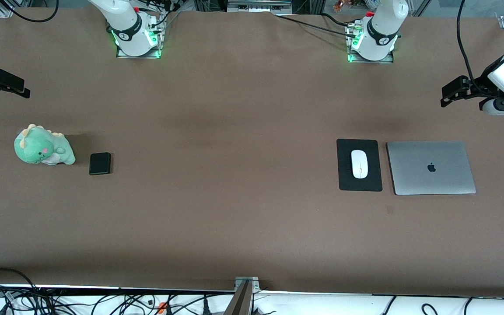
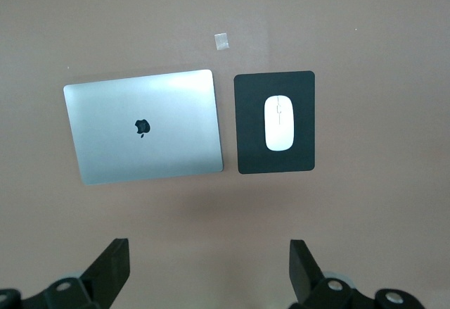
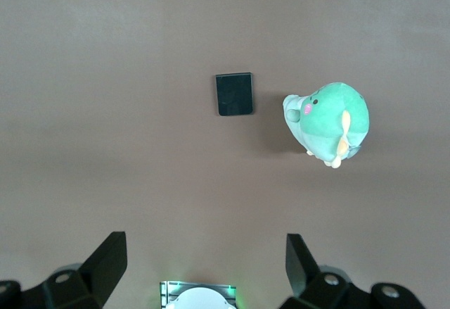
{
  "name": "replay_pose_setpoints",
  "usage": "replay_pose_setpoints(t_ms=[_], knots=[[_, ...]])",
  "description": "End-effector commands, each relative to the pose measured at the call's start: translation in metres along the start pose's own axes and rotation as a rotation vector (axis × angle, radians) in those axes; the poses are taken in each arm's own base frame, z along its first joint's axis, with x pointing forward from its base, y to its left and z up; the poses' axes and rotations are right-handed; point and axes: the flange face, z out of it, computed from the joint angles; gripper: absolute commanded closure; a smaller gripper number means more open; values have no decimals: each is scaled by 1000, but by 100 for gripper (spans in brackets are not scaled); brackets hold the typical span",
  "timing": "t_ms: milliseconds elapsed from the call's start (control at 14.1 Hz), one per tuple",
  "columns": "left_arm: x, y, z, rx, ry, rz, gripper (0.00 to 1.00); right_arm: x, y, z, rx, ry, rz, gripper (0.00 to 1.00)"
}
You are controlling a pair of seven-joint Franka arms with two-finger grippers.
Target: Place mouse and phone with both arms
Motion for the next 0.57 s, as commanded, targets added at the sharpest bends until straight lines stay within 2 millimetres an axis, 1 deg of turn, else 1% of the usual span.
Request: replay_pose_setpoints(t_ms=[0, 142, 283, 425, 495], knots=[[-3, 1, -8, 11, -2, 22, 0, -2, 0, -6, 17, -2, 9, 0], [-3, 1, -8, 11, 0, 22, 0, -2, 6, -8, 15, 4, 15, 0], [-3, 1, -8, 11, -2, 22, 0, -2, 8, -9, 16, 6, 12, 0], [-3, 2, -8, 11, -2, 24, 0, -3, 1, -16, 13, 21, 12, 0], [-3, 2, -8, 11, -2, 24, 0, -3, 0, -19, 13, 27, 11, 0]])
